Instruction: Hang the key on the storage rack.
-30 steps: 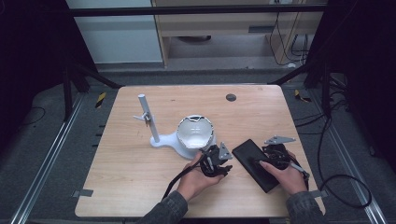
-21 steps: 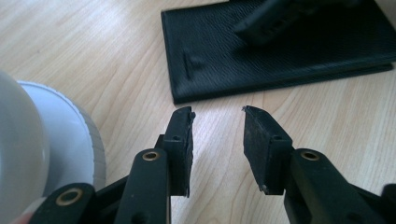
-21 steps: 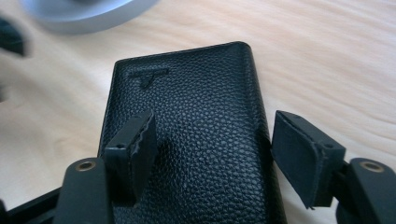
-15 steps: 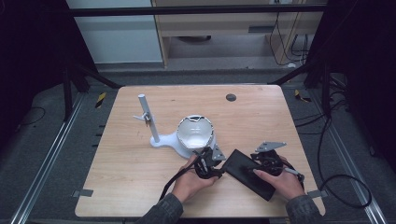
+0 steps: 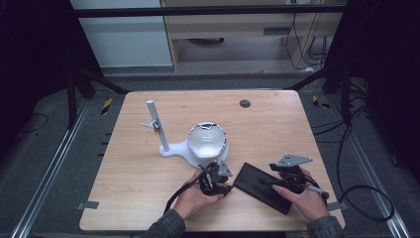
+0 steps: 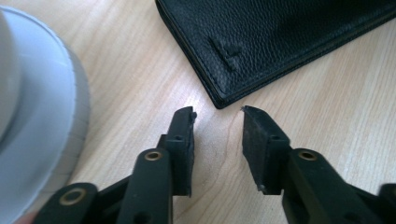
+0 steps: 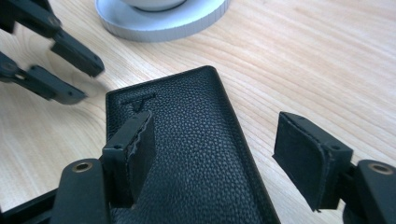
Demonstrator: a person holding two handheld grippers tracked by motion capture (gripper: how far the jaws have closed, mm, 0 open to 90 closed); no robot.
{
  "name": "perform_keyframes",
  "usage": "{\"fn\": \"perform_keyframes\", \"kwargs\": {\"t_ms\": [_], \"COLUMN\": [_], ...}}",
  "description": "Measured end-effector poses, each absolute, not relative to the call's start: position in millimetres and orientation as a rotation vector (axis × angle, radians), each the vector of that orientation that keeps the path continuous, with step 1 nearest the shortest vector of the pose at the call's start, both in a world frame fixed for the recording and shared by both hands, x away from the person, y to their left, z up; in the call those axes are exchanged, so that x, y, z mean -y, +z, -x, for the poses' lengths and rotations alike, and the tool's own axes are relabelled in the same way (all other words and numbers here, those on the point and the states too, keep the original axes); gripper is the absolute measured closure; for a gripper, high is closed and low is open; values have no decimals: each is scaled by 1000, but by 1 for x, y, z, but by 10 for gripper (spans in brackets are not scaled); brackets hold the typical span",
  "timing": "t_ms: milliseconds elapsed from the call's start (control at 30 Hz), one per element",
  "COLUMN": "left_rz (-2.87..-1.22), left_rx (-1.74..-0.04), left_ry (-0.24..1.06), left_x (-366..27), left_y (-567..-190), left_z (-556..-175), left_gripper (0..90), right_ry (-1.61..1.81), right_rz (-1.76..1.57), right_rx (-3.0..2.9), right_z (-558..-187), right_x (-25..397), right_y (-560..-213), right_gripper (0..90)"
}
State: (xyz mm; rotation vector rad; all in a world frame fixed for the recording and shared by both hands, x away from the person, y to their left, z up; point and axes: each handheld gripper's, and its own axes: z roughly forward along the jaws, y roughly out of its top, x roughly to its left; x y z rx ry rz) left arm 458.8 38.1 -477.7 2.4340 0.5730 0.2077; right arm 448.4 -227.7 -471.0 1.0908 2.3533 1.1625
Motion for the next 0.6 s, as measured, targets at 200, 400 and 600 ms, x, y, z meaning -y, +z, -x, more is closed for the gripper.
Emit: {"fn": "perform_keyframes", "kwargs": {"t_ms": [200, 400, 600], "left_rz": [-2452, -2468, -2474], "left_rx": [-568, -568, -565], "left_ry": [173, 143, 138], "left_x": [-35, -34, -30], "left_y": [-479, -482, -483], "left_z": [-463, -465, -468], "left_gripper": [820, 895, 898], "right_ry": [1166, 1177, 1172], "right_rz": [-1081, -1093, -1104], "right_rx": [-2323, -2295, -2285], "right_z": [-438, -431, -430], "right_x": [234, 240, 244], "right_y": [-468, -468, -469], "right_gripper": [300, 295, 290]}}
